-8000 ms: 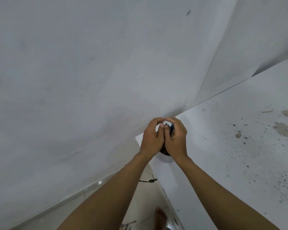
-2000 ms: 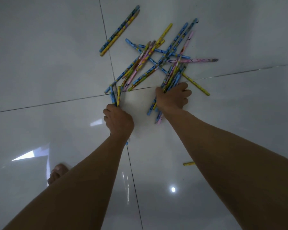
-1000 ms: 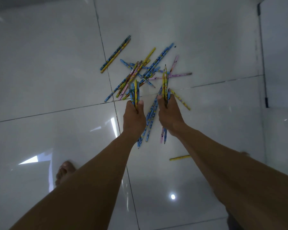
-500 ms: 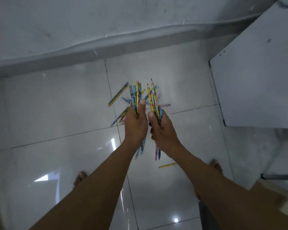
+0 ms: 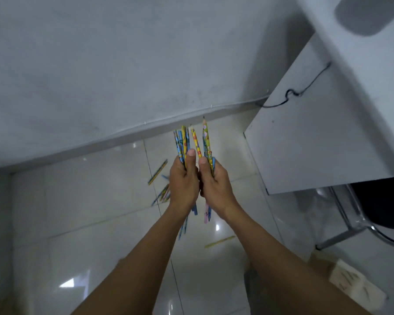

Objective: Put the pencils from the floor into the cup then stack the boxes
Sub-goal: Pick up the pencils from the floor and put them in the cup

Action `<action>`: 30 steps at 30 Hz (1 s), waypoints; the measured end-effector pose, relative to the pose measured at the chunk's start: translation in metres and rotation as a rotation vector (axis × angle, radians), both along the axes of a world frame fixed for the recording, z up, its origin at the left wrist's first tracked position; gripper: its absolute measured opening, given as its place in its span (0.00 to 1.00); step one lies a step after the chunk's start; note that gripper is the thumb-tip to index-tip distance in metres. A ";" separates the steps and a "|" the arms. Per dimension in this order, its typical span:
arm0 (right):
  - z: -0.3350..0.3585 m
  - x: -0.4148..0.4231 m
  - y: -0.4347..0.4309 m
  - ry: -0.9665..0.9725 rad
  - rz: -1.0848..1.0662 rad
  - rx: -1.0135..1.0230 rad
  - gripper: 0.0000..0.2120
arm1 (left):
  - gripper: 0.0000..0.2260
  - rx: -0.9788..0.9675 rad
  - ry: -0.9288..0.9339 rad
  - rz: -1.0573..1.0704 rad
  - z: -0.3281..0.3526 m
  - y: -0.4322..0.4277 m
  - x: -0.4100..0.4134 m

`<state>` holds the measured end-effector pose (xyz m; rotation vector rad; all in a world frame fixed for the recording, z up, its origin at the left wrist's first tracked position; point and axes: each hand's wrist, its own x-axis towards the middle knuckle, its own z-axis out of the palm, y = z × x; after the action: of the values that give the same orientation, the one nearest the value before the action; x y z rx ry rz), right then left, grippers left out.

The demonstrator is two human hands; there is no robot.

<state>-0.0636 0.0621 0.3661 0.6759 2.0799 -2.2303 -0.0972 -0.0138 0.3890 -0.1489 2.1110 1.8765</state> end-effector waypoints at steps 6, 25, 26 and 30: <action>0.101 0.022 0.038 0.080 -0.072 0.042 0.19 | 0.19 -0.047 0.114 0.009 0.114 0.045 0.025; 0.333 -0.009 0.163 0.389 -0.253 0.162 0.22 | 0.15 0.167 0.373 -0.097 0.342 0.163 -0.010; 0.339 -0.011 0.168 0.396 -0.282 0.164 0.21 | 0.14 0.181 0.370 -0.125 0.347 0.167 -0.012; 0.351 -0.017 0.192 0.425 -0.387 0.122 0.17 | 0.11 0.226 0.362 -0.224 0.355 0.183 -0.021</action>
<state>-0.0804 0.2541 0.7170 0.7145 2.4762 -2.6672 -0.1177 0.1691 0.7443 0.4916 2.0016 2.1045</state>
